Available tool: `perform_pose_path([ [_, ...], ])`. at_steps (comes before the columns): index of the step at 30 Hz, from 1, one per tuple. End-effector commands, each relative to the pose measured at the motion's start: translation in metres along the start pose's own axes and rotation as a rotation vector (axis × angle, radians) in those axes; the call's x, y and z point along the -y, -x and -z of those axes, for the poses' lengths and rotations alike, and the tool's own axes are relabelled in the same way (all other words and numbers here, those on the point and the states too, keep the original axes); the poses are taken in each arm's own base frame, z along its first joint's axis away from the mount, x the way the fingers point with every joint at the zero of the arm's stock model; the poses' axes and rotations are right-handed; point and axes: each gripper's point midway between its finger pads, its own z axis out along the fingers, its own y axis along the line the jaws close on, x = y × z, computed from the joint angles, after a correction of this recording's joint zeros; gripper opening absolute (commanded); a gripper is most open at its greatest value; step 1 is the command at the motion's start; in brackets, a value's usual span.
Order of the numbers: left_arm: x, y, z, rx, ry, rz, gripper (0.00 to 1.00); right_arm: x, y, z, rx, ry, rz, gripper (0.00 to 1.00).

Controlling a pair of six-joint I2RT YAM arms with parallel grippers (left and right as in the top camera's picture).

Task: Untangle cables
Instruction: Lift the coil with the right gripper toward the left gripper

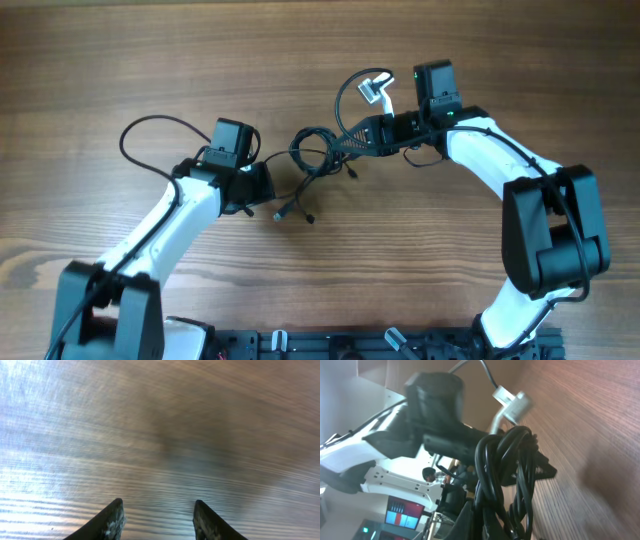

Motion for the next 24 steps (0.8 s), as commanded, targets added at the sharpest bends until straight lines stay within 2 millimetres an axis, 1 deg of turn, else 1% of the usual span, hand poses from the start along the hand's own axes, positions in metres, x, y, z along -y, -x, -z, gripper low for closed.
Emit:
perform_pose_path([
  [1,-0.023,-0.004,-0.013,-0.022,0.134,0.114,0.46,-0.022,0.01,0.011,0.013,0.057,-0.01,0.04],
  [4,-0.041,-0.012,-0.015,-0.039,0.227,0.179,0.48,-0.02,0.021,0.026,0.05,0.04,-0.01,0.04],
  [6,-0.048,-0.013,-0.013,-0.033,0.262,0.219,0.51,-0.018,0.027,0.035,0.074,0.027,-0.011,0.04],
  [8,-0.05,-0.013,-0.013,-0.027,0.271,0.256,0.52,-0.015,0.031,0.044,0.097,0.014,-0.014,0.04],
  [10,-0.051,-0.012,-0.013,-0.02,0.272,0.303,0.56,-0.014,0.033,0.053,0.116,0.005,-0.016,0.04],
  [11,-0.051,-0.012,-0.013,-0.016,0.271,0.332,0.59,-0.013,0.034,0.055,0.121,0.002,-0.016,0.04],
  [12,-0.05,-0.011,-0.013,-0.011,0.263,0.348,0.65,-0.012,0.034,0.057,0.126,-0.002,-0.016,0.04],
  [14,-0.038,-0.008,-0.016,-0.022,0.2,0.333,0.86,-0.006,0.037,0.056,0.14,-0.039,-0.02,0.04],
  [15,-0.031,-0.007,-0.017,-0.029,0.163,0.291,0.89,-0.004,0.037,0.054,0.141,-0.05,-0.021,0.04],
  [17,-0.014,-0.002,-0.018,-0.041,0.072,0.171,0.89,-0.002,0.037,0.05,0.14,-0.066,-0.02,0.04],
  [19,0.006,0.003,-0.01,-0.05,-0.028,0.087,0.89,0.002,0.038,0.046,0.143,-0.089,-0.021,0.04],
  [20,0.02,0.01,0.001,-0.036,-0.091,0.05,0.9,0.004,0.038,0.045,0.145,-0.1,-0.023,0.04],
  [21,0.027,0.017,0.009,-0.016,-0.121,0.048,0.91,0.005,0.039,0.045,0.147,-0.104,-0.025,0.04],
  [23,0.033,0.027,0.024,0.027,-0.155,0.046,0.94,0.005,0.038,0.045,0.147,-0.106,-0.03,0.04],
  [24,0.036,0.034,0.033,0.056,-0.17,0.047,1.0,0.006,0.038,0.045,0.146,-0.105,-0.033,0.04],
])
